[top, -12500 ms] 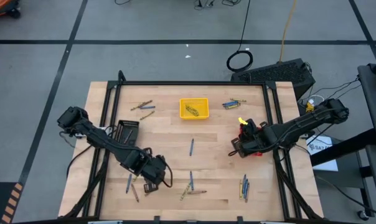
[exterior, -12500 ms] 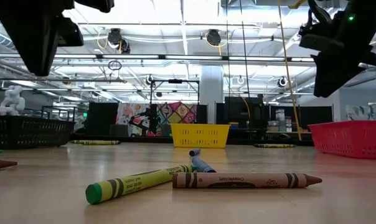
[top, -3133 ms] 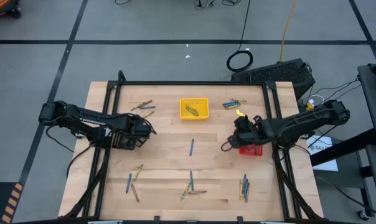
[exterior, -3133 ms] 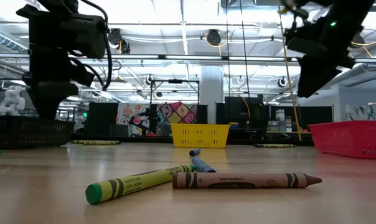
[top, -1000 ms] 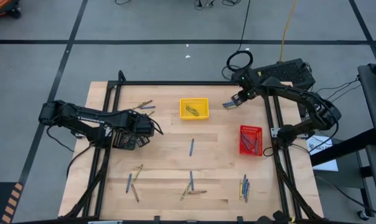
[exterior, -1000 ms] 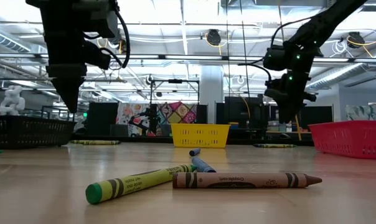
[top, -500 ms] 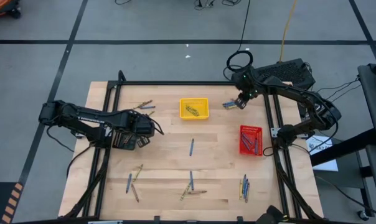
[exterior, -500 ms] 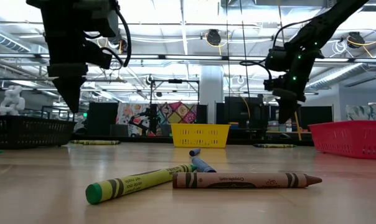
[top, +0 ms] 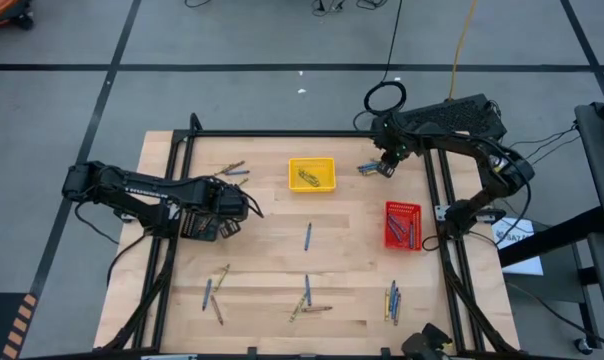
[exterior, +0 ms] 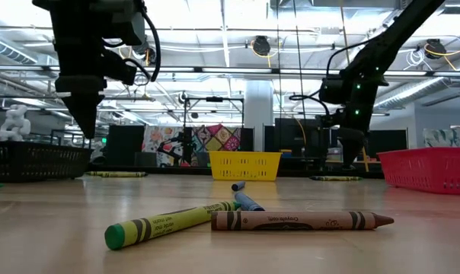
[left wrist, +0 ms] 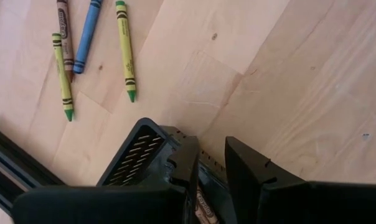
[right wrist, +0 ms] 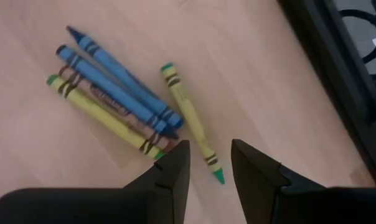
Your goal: Sort crayons
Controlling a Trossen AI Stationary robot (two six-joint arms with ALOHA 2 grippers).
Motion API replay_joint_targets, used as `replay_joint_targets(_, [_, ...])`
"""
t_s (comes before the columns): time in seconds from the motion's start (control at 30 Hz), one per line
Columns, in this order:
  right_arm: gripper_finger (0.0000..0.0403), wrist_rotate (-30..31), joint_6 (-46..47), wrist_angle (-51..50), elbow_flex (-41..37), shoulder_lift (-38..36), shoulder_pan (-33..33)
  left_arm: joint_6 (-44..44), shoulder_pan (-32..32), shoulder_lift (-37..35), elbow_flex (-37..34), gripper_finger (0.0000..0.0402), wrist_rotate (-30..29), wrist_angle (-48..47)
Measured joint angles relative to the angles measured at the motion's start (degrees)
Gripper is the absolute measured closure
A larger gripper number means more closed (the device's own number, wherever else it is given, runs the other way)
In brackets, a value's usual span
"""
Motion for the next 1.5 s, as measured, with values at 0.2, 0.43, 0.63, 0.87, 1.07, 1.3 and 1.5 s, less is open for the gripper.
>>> replay_joint_targets(0.2, [0.0298,1.4,-1.2,-0.7,0.0,-0.2,-0.6,0.0,0.0,0.0,0.0,0.0331,0.2,0.0])
replay_joint_targets(0.43, [0.0298,-1.7,-1.6,-0.7,0.0,-0.2,-3.1,0.0,0.0,0.0,0.0,0.0331,0.2,0.1])
replay_joint_targets(0.63, [0.0298,-3.5,-0.5,-0.7,0.0,-0.2,-4.0,0.0,0.0,0.0,0.0,0.0331,0.2,0.1])
replay_joint_targets(0.87, [0.0298,-4.4,3.4,1.5,0.0,0.2,-4.0,0.0,0.0,0.0,0.0,0.0331,0.2,0.0])
replay_joint_targets(1.07, [0.0298,-4.0,6.9,-1.5,0.0,1.4,-4.0,0.0,0.0,0.0,0.0,0.0331,0.2,0.0])
replay_joint_targets(1.3, [0.0298,-1.6,6.6,-0.7,0.0,4.0,-3.5,0.0,0.0,0.0,0.0,0.0331,0.2,0.0])
replay_joint_targets(1.5, [0.0298,-1.5,4.1,0.2,0.1,6.8,-3.4,0.0,0.0,0.0,0.0,0.0331,0.2,0.0])
